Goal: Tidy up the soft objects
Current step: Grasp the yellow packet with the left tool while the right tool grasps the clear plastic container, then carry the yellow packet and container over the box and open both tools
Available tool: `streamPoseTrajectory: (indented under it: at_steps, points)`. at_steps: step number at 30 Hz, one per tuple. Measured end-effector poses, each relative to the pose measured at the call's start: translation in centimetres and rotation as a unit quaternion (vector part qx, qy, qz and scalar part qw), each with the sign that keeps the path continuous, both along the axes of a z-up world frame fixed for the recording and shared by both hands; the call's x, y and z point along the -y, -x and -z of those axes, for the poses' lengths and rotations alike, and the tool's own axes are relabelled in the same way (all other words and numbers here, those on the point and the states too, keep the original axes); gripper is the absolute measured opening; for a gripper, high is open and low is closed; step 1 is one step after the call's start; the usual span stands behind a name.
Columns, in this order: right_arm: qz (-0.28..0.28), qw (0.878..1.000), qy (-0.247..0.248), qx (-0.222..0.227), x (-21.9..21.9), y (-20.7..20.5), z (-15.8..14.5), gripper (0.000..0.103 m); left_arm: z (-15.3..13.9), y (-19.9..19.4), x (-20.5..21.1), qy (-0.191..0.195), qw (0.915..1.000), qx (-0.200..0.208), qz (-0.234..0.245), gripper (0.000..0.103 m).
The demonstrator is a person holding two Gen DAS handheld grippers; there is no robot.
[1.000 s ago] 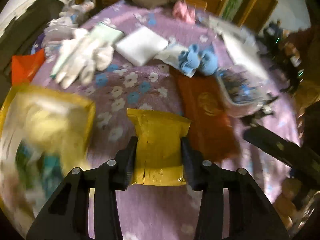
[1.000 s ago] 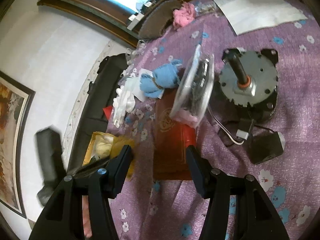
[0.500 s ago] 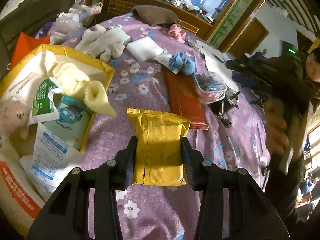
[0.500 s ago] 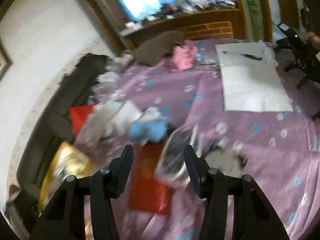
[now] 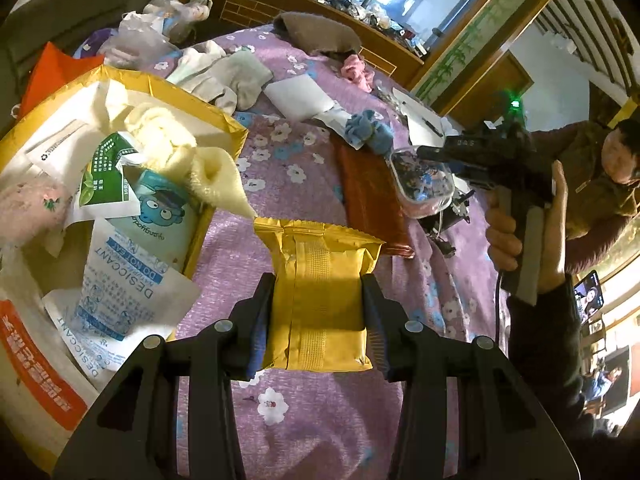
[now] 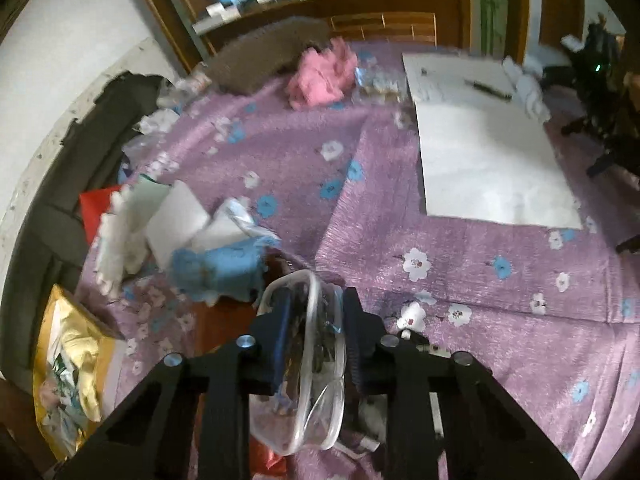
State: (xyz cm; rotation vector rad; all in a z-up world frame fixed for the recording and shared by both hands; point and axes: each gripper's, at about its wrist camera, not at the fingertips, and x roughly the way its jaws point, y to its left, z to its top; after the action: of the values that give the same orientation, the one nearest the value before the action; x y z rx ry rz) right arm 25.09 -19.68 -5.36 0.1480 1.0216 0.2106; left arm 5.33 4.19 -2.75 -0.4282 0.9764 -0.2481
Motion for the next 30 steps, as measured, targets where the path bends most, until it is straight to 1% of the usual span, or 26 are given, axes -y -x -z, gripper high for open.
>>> streamPoseTrajectory:
  at_steps: [4,7,10,11,13,16,19,21,23,25,26,30]
  points:
    - [0.0,0.997,-0.026,0.067,0.1,4.2,-3.5,0.018,-0.6,0.7,0.1,0.002,0.9999,0.013,0.0,0.042]
    - [-0.017,0.992,-0.066,0.102,-0.4,8.0,-5.7,0.018,-1.2,1.3,0.1,0.002,0.9998,0.019,0.0,0.042]
    - [-0.065,0.979,-0.152,0.121,-1.8,11.3,-7.0,0.018,-2.8,2.5,-0.9,-0.003,0.9993,0.037,-0.011,0.042]
    - [-0.076,0.975,-0.17,0.121,-2.2,11.8,-7.0,0.018,-3.3,2.9,-1.5,-0.005,0.999,0.041,-0.018,0.042]
    - [-0.115,0.963,-0.216,0.116,-4.2,12.9,-6.9,0.018,-4.6,3.8,-3.5,-0.011,0.9977,0.051,-0.043,0.042]
    - [-0.146,0.955,-0.234,0.111,-7.5,13.3,-6.5,0.018,-6.0,4.8,-7.2,-0.018,0.9938,0.062,-0.09,0.042]
    - [-0.168,0.95,-0.25,0.084,-10.8,12.6,-5.3,0.018,-6.9,5.0,-10.6,-0.03,0.989,0.067,-0.129,0.042]
    - [-0.178,0.948,-0.256,0.062,-13.3,11.6,-4.4,0.018,-7.1,4.4,-12.2,-0.032,0.9881,0.067,-0.135,0.042]
    - [-0.188,0.943,-0.273,0.035,-15.7,10.6,-3.6,0.018,-7.3,3.0,-14.2,-0.034,0.9862,0.071,-0.146,0.042]
    - [-0.192,0.941,-0.276,0.027,-17.3,10.0,-3.3,0.018,-7.1,1.2,-15.7,-0.042,0.9863,0.059,-0.148,0.042]
    - [-0.191,0.942,-0.276,0.024,-18.3,9.3,-3.2,0.018,-6.8,0.3,-16.0,-0.047,0.9876,0.055,-0.139,0.042]
    - [-0.185,0.944,-0.272,0.011,-21.5,7.0,-2.2,0.018,-5.3,-2.4,-16.9,-0.046,0.9895,0.043,-0.131,0.042]
